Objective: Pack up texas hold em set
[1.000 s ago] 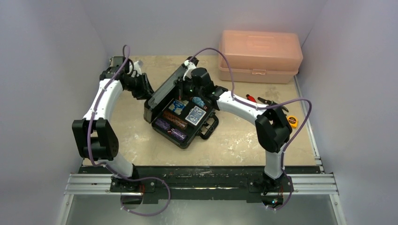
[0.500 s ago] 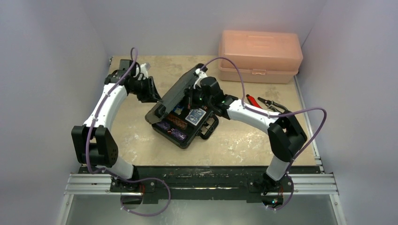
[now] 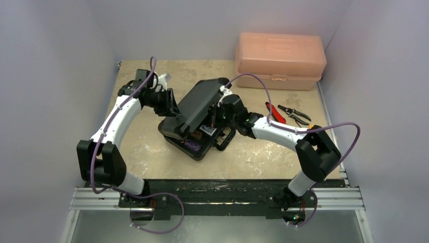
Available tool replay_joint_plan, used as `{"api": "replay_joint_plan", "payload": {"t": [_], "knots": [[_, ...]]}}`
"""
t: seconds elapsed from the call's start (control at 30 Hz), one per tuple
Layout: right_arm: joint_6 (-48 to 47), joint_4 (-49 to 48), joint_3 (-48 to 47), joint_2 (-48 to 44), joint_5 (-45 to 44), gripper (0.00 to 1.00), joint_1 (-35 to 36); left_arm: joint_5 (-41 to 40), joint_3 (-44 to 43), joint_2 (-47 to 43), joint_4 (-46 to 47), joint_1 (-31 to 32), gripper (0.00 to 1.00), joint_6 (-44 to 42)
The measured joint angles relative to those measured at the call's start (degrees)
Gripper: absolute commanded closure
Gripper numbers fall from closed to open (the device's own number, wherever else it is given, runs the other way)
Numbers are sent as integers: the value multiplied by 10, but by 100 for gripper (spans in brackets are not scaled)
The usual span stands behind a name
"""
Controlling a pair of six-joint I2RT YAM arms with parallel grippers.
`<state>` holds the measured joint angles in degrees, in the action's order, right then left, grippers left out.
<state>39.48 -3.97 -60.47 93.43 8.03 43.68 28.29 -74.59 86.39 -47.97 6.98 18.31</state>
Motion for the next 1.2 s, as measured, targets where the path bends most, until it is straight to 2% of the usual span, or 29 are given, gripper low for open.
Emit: {"api": "replay_joint_plan", "payload": {"t": [0.17,0.23,0.5,1.2], "knots": [[4,0,24,-10,-8,100,0,7,17,-28,-1,22,44,-5],[5,1,30,-13,-10,100,0,8,24,-41,0,30,40,-7],[6,-1,48,-22,-14,100,0,16,33,-71,4,64,40,-10],[4,23,84,-83,-46,100,0,20,33,-49,37,149,42,-15]]}}
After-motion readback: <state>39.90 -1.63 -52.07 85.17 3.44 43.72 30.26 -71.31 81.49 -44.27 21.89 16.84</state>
